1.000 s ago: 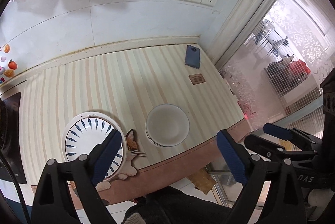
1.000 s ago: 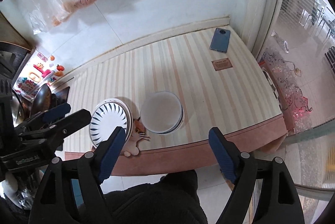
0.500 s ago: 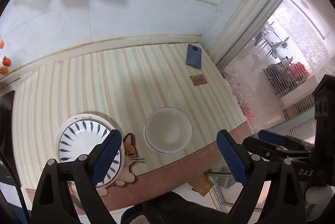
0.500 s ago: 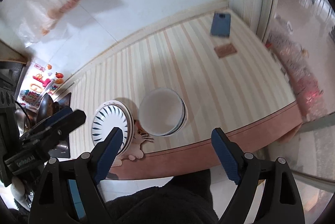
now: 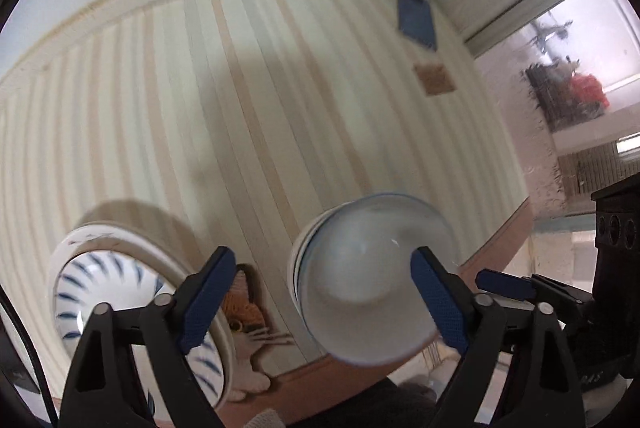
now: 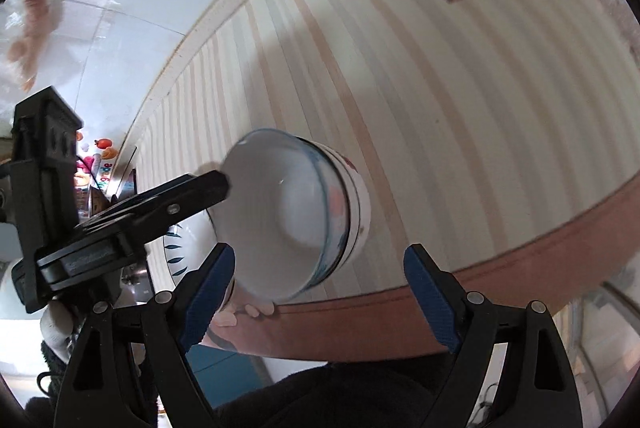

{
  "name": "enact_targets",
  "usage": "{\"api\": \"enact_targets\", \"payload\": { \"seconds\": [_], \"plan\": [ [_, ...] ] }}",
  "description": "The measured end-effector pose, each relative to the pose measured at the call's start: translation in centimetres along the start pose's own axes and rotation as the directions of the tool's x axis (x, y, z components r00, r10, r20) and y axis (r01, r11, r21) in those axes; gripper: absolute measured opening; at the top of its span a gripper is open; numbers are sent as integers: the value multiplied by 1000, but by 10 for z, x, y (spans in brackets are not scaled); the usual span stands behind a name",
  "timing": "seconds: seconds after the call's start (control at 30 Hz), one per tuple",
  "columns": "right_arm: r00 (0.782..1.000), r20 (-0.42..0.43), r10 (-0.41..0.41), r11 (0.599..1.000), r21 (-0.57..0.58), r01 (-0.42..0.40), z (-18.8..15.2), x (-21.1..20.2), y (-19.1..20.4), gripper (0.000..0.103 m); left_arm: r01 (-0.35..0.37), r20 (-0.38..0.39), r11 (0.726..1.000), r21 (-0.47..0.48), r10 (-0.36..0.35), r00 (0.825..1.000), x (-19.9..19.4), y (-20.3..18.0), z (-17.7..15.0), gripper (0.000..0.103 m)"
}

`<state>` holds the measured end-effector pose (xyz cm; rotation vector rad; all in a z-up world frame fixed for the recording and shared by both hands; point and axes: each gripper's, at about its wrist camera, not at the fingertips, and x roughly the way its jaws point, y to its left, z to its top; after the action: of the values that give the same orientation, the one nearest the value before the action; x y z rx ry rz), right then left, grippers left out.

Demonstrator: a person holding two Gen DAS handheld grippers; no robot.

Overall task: Organize plates and bowls
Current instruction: 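Grasp the rim of the bowl stack with both grippers, then lift and carry the bowl stack with both grippers over the plate stack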

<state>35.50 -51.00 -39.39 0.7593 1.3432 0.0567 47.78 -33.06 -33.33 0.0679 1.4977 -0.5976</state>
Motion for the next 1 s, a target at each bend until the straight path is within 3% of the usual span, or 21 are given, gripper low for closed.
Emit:
{"api": "enact_targets", "payload": {
  "seconds": [0.17, 0.33, 0.4, 0.57, 0.63, 0.73, 1.0],
  "plan": [
    [998, -60, 32, 999, 32, -31, 16, 36, -15, 89, 18, -113, 999, -31, -21, 993, 42, 12, 8, 72],
    [993, -94, 69, 997, 45, -65, 26, 61, -21, 89, 56, -173, 997, -61, -66, 983, 60, 16, 9, 71],
    [992, -106, 70, 997, 48, -65, 30, 68, -21, 89, 76, -185, 995, -62, -87, 979, 64, 15, 8, 57],
    [986, -124, 111, 992, 67, -103, 34, 86, -20, 85, 129, -180, 988, -88, -143, 973, 65, 18, 8, 51],
    [983, -126, 130, 990, 76, -122, 36, 93, -21, 64, 136, -174, 985, -104, -152, 973, 65, 20, 8, 51],
    [985, -114, 127, 989, 93, -117, 37, 100, -24, 53, 144, -158, 981, -127, -164, 974, 62, 25, 6, 47],
    [983, -119, 142, 986, 100, -130, 41, 102, -23, 53, 131, -130, 976, -177, -155, 979, 58, 27, 3, 45]
  ]
}}
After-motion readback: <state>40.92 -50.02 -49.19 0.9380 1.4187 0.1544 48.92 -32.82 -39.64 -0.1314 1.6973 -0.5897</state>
